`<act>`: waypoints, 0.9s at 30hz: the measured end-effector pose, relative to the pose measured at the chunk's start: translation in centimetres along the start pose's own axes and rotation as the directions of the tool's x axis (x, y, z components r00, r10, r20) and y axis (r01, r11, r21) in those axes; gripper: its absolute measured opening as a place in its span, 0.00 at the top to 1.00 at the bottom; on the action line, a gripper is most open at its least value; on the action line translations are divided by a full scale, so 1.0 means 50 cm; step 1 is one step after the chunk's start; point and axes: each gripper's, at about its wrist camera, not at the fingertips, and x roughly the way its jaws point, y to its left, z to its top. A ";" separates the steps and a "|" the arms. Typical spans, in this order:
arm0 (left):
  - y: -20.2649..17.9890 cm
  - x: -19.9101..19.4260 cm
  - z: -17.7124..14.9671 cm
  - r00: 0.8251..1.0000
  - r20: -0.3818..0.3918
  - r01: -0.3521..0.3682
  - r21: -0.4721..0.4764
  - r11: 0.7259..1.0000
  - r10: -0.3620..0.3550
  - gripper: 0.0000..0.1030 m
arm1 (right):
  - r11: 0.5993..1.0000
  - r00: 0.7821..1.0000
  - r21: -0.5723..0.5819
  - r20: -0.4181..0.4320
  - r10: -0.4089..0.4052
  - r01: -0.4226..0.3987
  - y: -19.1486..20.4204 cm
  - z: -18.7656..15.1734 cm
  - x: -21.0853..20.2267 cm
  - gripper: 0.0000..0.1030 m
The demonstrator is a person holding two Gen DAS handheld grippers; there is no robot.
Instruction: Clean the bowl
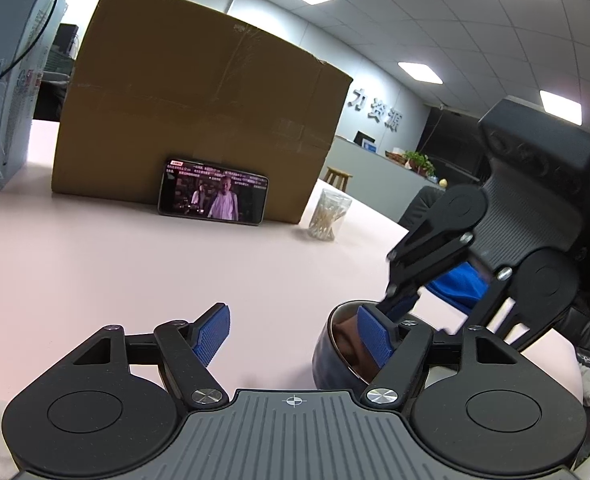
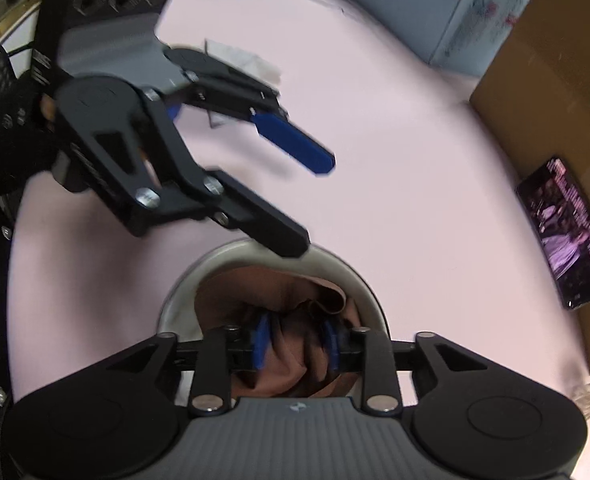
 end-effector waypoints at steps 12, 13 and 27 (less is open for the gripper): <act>0.002 -0.007 0.001 1.000 -0.001 -0.002 -0.007 1.000 0.002 0.27 | 1.000 1.000 0.009 0.010 -0.005 0.005 -0.022 0.037 0.023 0.58; 0.002 -0.007 0.001 1.000 -0.001 -0.002 -0.008 1.000 0.002 0.27 | 1.000 1.000 0.008 -0.012 -0.005 0.005 -0.047 0.065 0.063 0.58; -0.003 0.000 0.003 1.000 -0.023 -0.011 0.005 1.000 0.011 0.26 | 0.999 0.992 -0.030 -0.119 -0.046 0.043 -0.058 0.084 0.068 0.59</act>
